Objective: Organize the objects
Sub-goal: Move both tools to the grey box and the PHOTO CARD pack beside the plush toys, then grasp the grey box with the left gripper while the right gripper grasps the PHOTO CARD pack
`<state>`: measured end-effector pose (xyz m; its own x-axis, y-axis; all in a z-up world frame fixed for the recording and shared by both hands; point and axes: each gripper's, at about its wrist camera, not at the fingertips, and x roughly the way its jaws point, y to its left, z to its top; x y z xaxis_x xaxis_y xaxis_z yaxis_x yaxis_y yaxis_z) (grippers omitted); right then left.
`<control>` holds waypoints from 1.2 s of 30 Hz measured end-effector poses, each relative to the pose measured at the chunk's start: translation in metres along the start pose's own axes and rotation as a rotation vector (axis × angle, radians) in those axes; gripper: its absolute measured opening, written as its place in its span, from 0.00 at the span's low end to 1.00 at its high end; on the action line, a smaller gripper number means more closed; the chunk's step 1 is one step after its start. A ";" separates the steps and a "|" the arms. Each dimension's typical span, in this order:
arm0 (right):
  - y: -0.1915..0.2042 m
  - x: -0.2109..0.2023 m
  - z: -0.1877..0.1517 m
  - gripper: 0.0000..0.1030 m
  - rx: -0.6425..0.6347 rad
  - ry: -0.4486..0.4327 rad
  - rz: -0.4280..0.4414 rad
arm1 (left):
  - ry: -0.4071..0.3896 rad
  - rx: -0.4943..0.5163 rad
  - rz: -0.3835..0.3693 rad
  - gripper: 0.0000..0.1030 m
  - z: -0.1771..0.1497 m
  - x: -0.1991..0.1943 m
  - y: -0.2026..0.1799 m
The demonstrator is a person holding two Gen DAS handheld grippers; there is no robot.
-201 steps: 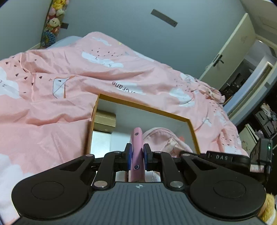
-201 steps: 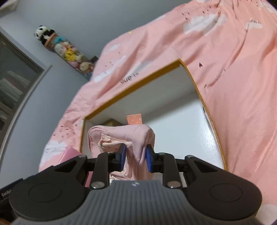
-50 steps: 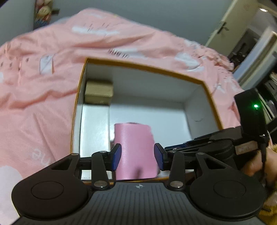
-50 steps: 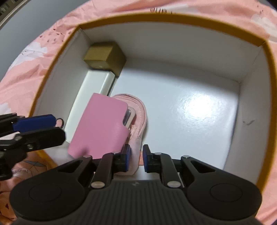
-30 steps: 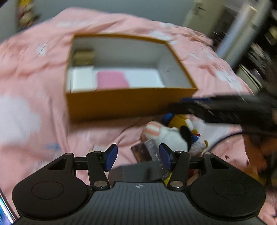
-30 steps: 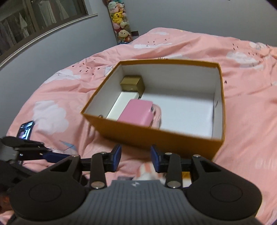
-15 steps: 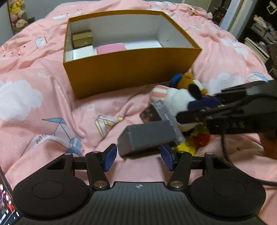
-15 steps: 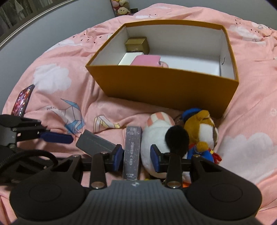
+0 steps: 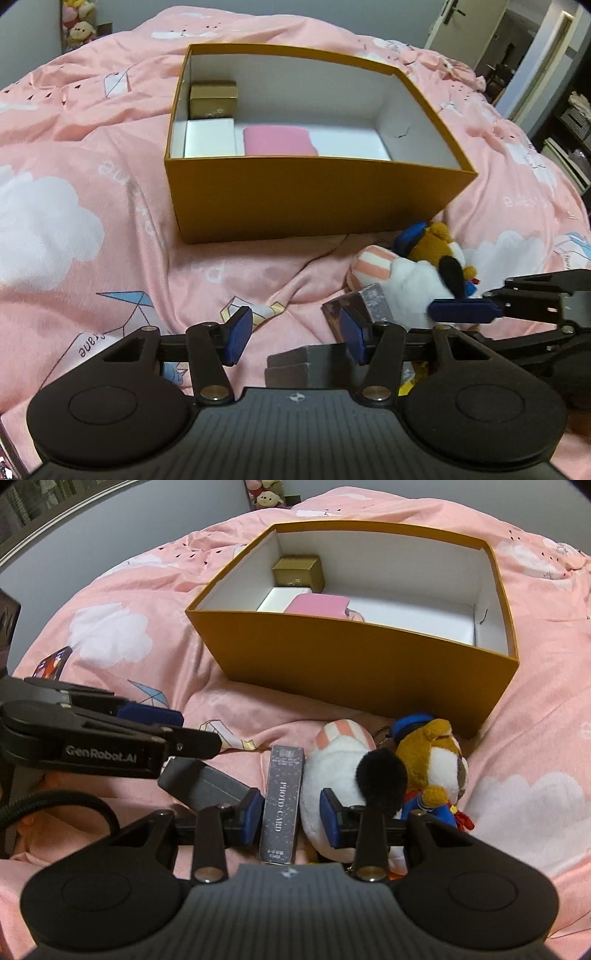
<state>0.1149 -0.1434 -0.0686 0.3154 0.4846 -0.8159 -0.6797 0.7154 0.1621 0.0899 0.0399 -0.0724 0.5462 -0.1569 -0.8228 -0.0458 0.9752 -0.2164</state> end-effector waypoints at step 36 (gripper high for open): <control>-0.002 0.051 0.013 0.28 0.027 0.121 0.075 | 0.108 -0.185 -0.078 0.66 -0.001 0.029 0.036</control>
<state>0.1407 -0.1136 -0.1035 0.1810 0.4746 -0.8614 -0.6795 0.6935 0.2393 0.1038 0.0704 -0.1047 0.4616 -0.2560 -0.8494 -0.1655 0.9158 -0.3659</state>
